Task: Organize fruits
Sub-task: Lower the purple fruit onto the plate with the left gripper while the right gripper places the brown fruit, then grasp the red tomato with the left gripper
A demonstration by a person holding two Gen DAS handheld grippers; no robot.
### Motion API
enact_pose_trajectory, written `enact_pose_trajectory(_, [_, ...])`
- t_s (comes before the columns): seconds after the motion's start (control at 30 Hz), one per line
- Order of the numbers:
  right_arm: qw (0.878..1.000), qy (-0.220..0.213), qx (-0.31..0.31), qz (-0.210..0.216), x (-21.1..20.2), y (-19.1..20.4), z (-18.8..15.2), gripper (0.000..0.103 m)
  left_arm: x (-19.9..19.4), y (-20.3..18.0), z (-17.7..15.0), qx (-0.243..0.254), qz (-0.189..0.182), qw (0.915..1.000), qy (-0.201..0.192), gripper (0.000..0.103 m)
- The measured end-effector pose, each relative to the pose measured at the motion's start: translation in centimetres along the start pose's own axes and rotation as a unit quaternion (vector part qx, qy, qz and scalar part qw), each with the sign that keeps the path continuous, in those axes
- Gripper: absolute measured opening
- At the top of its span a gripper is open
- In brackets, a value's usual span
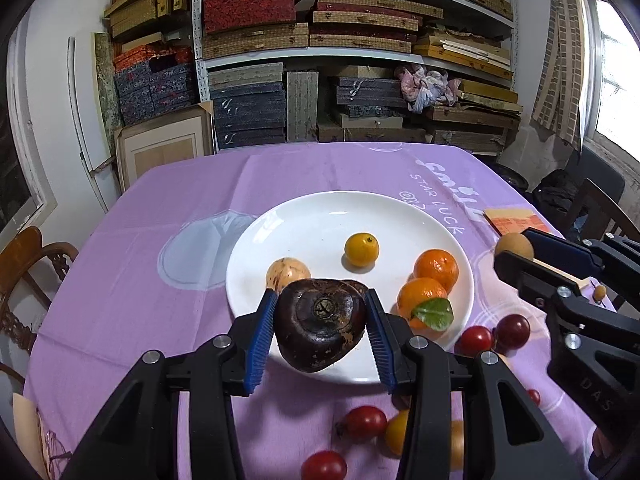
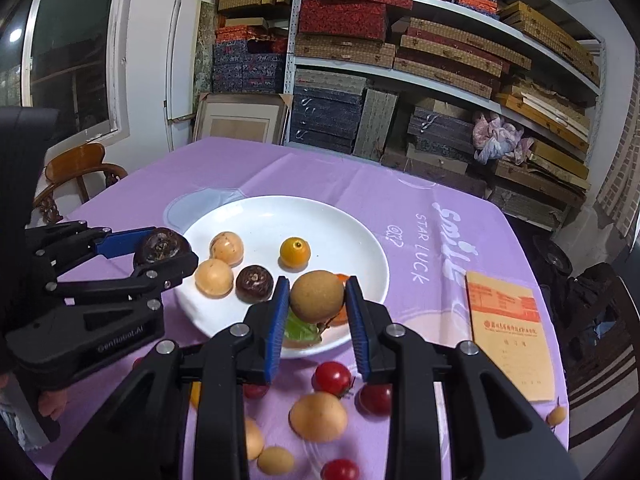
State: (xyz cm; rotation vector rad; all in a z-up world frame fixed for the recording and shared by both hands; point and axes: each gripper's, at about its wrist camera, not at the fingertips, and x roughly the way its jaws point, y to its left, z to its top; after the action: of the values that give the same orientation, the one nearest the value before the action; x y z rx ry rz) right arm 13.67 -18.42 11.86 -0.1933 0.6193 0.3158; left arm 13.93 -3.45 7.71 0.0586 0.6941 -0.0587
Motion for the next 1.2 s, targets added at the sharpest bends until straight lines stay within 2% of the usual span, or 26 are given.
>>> enact_pose_trajectory(0.2, [0.999,0.04,0.02,0.001,7.4,-1.2,1.7,0.028,5.1,0.5,1.6,-0.012,0.011,0.9995,0.028,0.045])
enact_pose_trajectory(0.37, [0.998,0.06,0.027,0.006,10.0,-1.8,2.1,0.028,7.3,1.3,1.9,-0.024,0.012,0.9987,0.044,0.045])
enact_pose_trajectory(0.43, [0.998,0.059,0.025,0.002,10.2,-1.7,2.0,0.032,7.5,1.3,1.8,-0.021,0.018,0.9987,0.043,0.053])
enact_pose_trajectory(0.47, [0.998,0.058,0.024,0.0,10.2,-1.7,1.9,0.041,7.4,1.3,1.8,-0.023,0.022,0.9987,0.039,0.064])
enact_pose_trajectory(0.5, [0.998,0.055,0.026,-0.006,10.1,-1.7,1.9,0.046,7.2,1.4,1.7,-0.025,0.029,0.9987,0.034,0.065])
enact_pose_trajectory(0.63, [0.999,0.043,0.029,-0.006,8.7,-1.8,1.5,0.048,5.8,1.6,1.7,-0.026,0.03,0.9989,0.025,0.069])
enact_pose_trajectory(0.73, [0.999,0.021,0.019,-0.014,5.9,-1.4,1.2,0.051,3.9,2.0,1.6,-0.026,0.035,0.9989,0.015,0.071])
enact_pose_trajectory(0.8, [1.0,-0.001,0.018,-0.018,3.3,-1.3,0.6,0.065,2.2,2.5,1.1,-0.027,0.033,0.999,0.01,0.072])
enact_pose_trajectory(0.87, [0.999,-0.023,0.022,-0.023,0.6,-1.5,-0.3,0.072,0.4,3.1,0.2,-0.028,0.033,0.9991,0.003,0.073])
enact_pose_trajectory(1.03, [0.997,-0.054,0.038,-0.034,-5.0,-2.4,-4.5,0.077,-2.9,5.0,-3.6,-0.043,0.034,0.9985,0.01,0.074])
enact_pose_trajectory(1.1, [0.996,-0.064,0.051,-0.041,-6.3,-2.8,-6.4,0.084,-3.7,5.4,-5.3,-0.049,0.031,0.9981,0.019,0.074])
enact_pose_trajectory(1.2, [0.993,-0.079,0.078,-0.041,-7.6,-3.4,-9.4,0.086,-4.3,5.6,-7.8,-0.064,0.027,0.9971,0.032,0.074])
